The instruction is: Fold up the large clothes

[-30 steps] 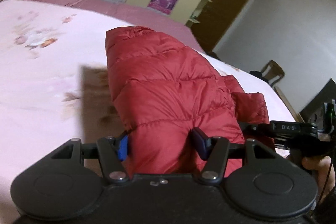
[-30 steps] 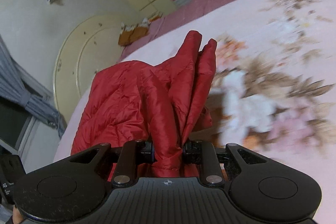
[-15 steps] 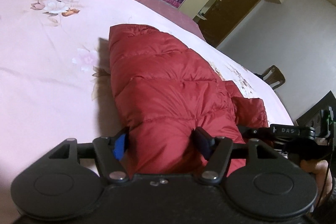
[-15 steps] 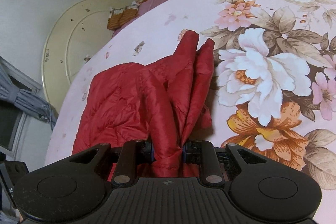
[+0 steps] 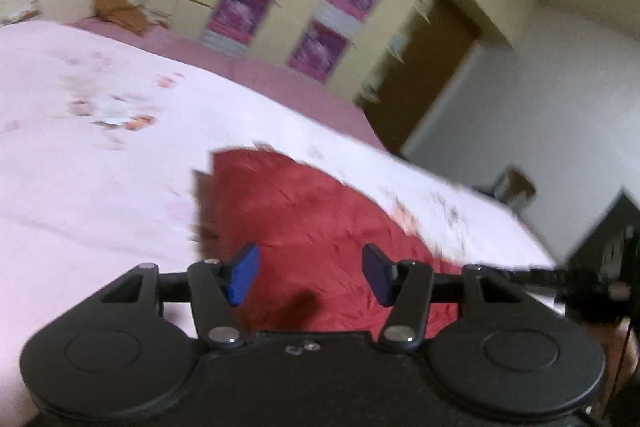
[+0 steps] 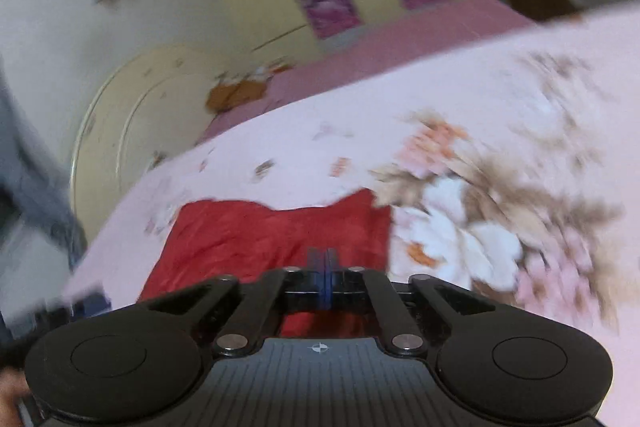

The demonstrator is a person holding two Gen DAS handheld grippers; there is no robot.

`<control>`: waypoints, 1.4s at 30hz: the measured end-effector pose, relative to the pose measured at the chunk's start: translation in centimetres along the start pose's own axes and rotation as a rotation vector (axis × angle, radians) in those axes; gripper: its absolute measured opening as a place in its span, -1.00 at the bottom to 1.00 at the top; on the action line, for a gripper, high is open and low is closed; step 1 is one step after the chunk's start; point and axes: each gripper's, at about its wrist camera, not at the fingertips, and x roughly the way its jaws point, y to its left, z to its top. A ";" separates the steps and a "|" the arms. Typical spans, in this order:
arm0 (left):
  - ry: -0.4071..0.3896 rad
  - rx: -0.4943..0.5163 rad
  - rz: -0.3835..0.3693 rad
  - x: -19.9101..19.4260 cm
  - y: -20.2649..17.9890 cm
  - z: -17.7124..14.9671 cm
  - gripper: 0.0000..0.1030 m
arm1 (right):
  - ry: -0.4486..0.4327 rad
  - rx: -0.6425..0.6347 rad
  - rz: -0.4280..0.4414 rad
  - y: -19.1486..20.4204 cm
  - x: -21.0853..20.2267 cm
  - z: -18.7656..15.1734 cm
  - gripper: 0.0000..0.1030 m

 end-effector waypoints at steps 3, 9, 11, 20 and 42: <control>0.063 0.067 0.032 2.9 -0.8 -0.8 0.05 | 0.055 -0.089 -0.050 0.8 2.4 -0.9 -0.96; 0.083 0.093 0.051 3.3 0.0 -1.1 0.04 | 0.120 -0.067 -0.144 -2.4 4.7 -2.7 -0.96; 0.035 0.094 0.023 2.5 0.1 0.1 0.04 | 0.049 -0.064 -0.141 -2.1 2.9 -1.6 -0.96; 0.091 0.183 0.007 10.5 -1.9 3.3 0.04 | 0.075 -0.275 0.051 5.4 9.9 2.2 -0.96; 0.110 0.295 0.062 5.7 -6.0 -1.7 0.05 | 0.060 -0.391 -0.010 4.8 4.8 -2.2 -0.96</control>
